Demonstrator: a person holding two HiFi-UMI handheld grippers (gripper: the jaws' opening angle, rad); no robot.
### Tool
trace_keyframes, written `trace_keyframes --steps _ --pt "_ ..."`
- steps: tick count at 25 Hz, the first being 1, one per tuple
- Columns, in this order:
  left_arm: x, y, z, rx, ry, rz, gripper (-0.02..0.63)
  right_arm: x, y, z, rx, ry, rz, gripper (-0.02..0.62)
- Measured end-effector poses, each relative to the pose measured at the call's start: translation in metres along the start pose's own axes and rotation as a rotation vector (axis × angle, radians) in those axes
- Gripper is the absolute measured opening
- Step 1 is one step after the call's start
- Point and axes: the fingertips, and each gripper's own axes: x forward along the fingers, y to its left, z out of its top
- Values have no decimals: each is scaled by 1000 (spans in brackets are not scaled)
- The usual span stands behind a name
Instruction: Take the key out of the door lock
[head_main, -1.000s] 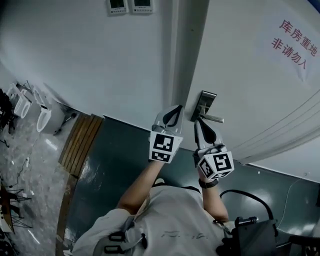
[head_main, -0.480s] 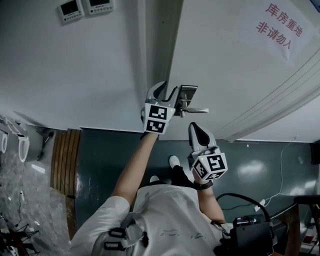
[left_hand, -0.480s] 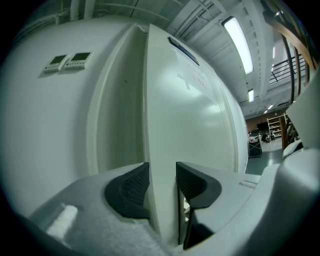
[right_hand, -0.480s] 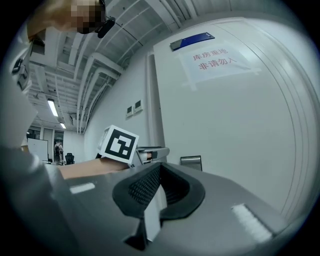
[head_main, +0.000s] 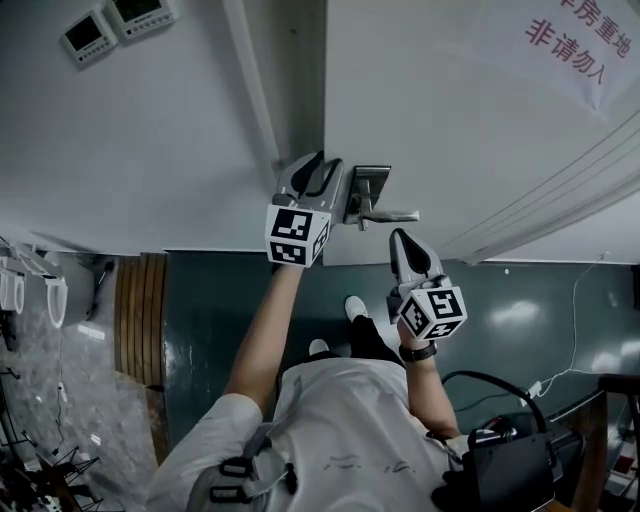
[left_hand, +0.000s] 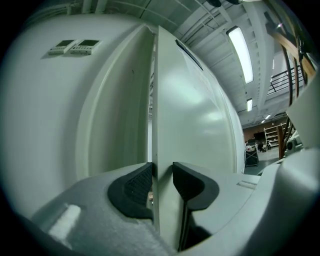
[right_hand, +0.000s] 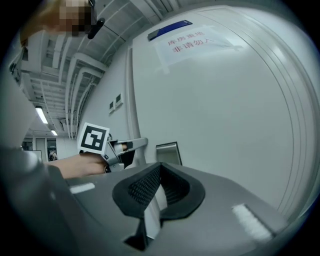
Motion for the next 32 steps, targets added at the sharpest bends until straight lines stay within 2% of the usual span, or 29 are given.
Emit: trace_keyframes --steps 7,11,15,18,21,24,30,31,32 --pt "-1 1 1 -4 -18 1 130 10 -35 -63 185 130 -41 5" --pt "-2 0 1 -13 -31 8 129 21 -43 -107 305 201 -17 76" --pt "-1 0 3 -14 -41 9 129 36 -44 -145 528 204 32 183" --pt "-2 0 2 -18 -47 14 129 51 -43 -160 691 168 64 206" --pt "-3 -1 2 -21 -44 19 129 68 -43 -162 874 105 88 206" --pt "-3 -1 3 -22 -48 24 127 81 -48 -165 1018 59 64 195" --pt "-3 -2 2 -24 -49 32 127 103 -48 -168 1136 12 97 126" --pt "-3 -2 2 -24 -50 34 127 106 -46 -168 1152 12 104 94" --pt "-3 -1 2 -25 -51 37 127 107 -44 -169 1172 6 110 27"
